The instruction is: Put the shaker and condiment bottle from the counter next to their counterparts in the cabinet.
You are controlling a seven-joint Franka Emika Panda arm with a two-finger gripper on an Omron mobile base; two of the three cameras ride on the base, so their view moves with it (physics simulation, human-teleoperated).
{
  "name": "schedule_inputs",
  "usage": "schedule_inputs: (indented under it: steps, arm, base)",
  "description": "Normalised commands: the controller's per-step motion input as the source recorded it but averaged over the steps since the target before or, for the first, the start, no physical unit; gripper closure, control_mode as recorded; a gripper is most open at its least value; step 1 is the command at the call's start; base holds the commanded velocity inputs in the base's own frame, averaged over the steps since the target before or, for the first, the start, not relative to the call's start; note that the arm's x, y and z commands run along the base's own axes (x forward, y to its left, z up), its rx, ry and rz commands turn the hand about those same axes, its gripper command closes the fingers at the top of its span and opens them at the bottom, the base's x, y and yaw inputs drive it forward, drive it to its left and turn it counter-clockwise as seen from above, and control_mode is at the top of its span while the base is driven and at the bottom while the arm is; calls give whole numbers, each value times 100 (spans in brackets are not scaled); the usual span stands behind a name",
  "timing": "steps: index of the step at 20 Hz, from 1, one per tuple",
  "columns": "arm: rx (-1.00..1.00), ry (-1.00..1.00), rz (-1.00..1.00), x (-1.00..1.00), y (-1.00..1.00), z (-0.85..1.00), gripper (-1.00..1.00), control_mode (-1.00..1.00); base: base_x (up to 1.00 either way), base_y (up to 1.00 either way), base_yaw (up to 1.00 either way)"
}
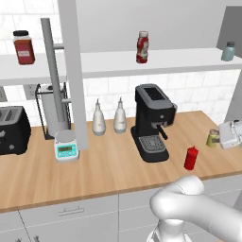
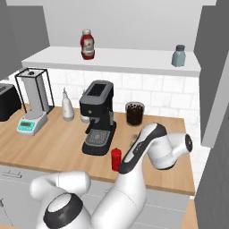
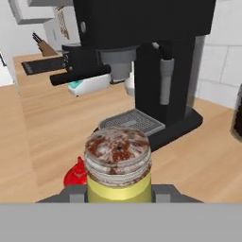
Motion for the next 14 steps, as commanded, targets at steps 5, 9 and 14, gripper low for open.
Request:
schedule_inputs:
  steps: [5,9,14]
  arm:
    - [0,1,-6,-1,0,2,100,-100]
    - [0,0,0,0,7,7,100,-100]
    - [-3,-4,-9,0,24,45,100,-100]
  base:
    - [0,0,0]
    - [0,0,0]
    - [0,0,0]
